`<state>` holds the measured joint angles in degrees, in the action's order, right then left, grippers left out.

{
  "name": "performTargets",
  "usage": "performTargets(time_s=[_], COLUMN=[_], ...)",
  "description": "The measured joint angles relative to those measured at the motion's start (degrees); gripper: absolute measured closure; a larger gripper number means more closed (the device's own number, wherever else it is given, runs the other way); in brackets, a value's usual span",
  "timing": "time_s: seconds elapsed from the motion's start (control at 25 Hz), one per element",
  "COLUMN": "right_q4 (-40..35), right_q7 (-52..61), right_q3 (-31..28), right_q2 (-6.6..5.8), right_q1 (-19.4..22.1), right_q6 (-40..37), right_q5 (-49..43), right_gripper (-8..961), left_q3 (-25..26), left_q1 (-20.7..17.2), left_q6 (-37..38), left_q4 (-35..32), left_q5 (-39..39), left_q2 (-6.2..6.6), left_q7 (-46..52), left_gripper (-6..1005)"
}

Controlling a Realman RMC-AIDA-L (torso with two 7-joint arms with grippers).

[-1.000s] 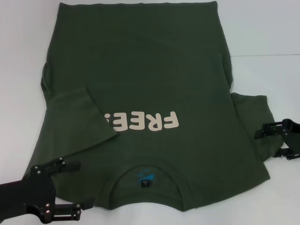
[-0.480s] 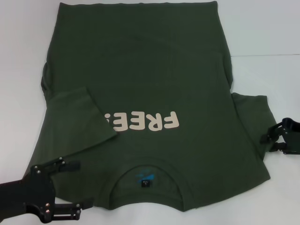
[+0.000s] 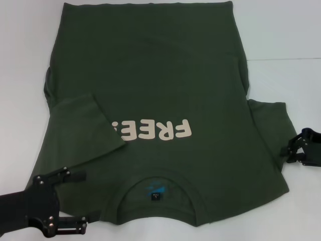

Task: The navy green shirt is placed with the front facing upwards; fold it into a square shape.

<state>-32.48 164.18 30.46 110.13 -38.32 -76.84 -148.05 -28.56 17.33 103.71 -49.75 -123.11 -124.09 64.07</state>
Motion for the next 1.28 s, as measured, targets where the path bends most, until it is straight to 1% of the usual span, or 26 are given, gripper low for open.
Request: performTargets(time_s=[0.12,0.32,0.56,0.88,1.28], right_q4=[0.0,0.1,0.0,-0.3,-0.1], right_q7=[0.0,0.0,0.1,1.2,3.1], right_q3=[0.0,0.0,0.0,1.3,2.2], right_q2=[-0.09,-0.28,-0.65,-0.79,-1.01], right_q1=[0.0,0.0,-0.1,-0.4,-0.5], right_q6=[0.0,-0.8,-1.9,-2.0,-1.2], right_q5=[0.0,0.0,0.0,0.1,0.0], right_gripper=[730,728,700,662,589], left_q3=[0.0,0.0,0.0,0.0,0.0], left_q1=[0.1,0.2,0.3,0.3,0.3], left_q6=[0.0,0.0,0.0,0.2,0.3], left_q4=[0.0,0.0,-0.1,0.1,0.2], left_q5=[0.0,0.0,-0.1,-0.1,-0.1], left_q2=[0.00,0.00,0.10,0.09,0.09], left_q7=[0.0,0.0,0.0,0.0,0.1], left_gripper=[38,38,38,38,39])
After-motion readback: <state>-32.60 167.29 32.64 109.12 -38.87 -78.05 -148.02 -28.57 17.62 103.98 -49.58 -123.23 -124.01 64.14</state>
